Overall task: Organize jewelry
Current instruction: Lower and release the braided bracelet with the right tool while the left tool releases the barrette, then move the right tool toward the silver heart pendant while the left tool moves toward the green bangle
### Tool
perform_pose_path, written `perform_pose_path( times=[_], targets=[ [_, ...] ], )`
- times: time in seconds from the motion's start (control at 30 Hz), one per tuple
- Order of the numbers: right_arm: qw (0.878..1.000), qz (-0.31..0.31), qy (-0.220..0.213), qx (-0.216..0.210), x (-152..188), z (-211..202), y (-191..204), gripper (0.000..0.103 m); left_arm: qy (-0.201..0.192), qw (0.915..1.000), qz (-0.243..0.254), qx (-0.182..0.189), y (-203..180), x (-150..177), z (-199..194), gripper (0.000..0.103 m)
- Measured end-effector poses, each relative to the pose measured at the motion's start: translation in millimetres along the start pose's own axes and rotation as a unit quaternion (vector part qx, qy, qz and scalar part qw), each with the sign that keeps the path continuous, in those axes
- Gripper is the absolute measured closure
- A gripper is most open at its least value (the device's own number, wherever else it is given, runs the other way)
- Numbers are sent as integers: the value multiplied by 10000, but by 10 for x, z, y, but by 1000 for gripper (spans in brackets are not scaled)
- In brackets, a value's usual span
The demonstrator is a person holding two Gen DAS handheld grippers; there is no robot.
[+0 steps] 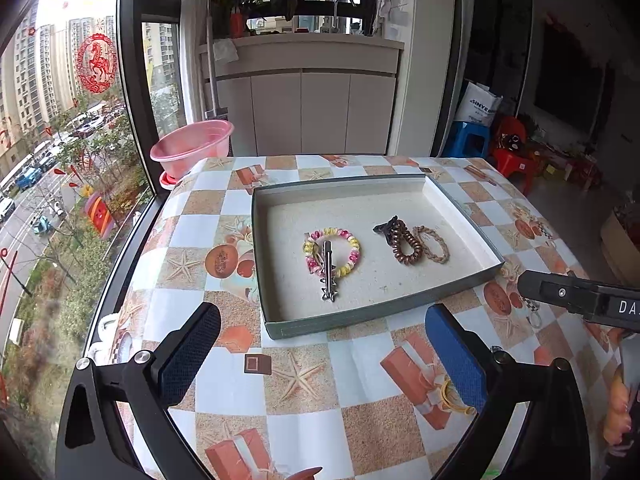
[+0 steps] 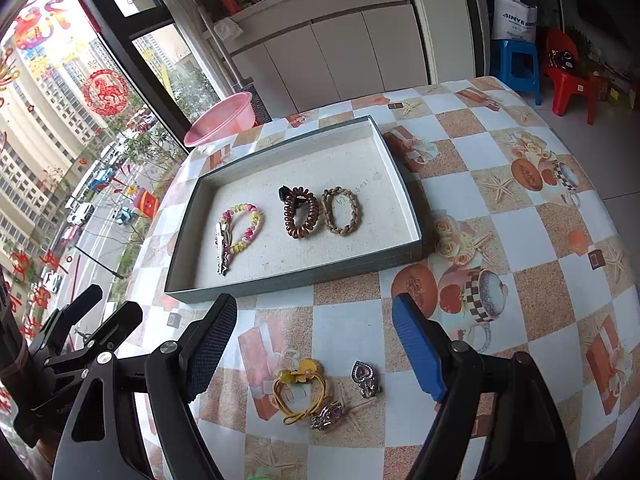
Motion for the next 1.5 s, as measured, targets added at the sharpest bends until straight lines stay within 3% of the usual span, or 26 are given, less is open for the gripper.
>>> perform_pose_path(
  times=[0.17,0.53,0.83,1.2,1.5],
  targets=[
    [10000,-6,-74,-63,121,-163,23,19,-4,9998,-47,189,-29,85,-97,0],
    [9997,138,29,-215,404,-249,-30,17,94,9997,-29,236,-77,353,-154,0],
    [9998,94,-152,51,613,-254,-156,17,374,9992,-76,106,-14,605,-48,0],
    [9989,-149,303,326,984,-29,-319,17,796,9964,-142,258,-70,896,169,0],
    [9948,-249,595,788,1006,157,-458,17,973,9943,-88,420,-224,913,324,0]
  ],
)
Point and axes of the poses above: each gripper's, at about its wrist camera, not at the fingertips, and z roughly the way its jaws point, y to its left, x to its underside, the point moved 4 cm from there along z, roughly the way its jaws point, and after that the axes turned 12 degrees about x, right-handed, at the moved point
